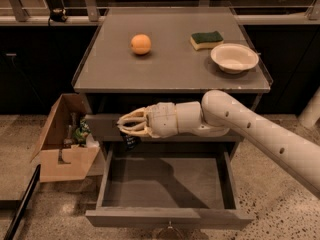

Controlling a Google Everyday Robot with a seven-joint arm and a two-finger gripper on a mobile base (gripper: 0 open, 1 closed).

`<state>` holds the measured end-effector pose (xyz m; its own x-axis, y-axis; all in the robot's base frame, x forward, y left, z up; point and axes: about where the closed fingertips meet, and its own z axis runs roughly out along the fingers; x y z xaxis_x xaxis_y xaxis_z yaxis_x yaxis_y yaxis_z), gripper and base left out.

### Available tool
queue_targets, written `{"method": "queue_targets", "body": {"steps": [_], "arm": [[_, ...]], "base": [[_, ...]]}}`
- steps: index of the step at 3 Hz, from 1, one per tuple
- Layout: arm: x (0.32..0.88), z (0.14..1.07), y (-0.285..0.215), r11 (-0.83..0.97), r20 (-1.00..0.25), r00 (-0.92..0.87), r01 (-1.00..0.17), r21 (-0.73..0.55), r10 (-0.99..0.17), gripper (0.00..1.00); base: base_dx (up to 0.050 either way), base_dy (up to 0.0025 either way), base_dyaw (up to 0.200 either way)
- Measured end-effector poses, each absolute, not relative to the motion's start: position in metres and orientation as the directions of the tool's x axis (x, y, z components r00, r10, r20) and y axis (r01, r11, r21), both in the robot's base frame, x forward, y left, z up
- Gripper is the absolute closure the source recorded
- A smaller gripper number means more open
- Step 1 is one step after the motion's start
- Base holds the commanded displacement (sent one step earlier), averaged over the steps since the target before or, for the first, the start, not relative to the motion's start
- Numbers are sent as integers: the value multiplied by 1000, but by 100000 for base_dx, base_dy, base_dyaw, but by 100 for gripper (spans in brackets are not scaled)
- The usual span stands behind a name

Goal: Pick rxbar blueberry from middle drawer and place on counter

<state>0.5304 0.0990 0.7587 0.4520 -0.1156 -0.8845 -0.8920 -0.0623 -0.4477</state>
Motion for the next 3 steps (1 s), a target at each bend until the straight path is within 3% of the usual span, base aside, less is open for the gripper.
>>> {"method": "queue_targets", "body": {"steps": [3], "arm": [[536,843,129,-138,-816,576,-813,-565,-50,100]], "base": [[0,0,0]]}}
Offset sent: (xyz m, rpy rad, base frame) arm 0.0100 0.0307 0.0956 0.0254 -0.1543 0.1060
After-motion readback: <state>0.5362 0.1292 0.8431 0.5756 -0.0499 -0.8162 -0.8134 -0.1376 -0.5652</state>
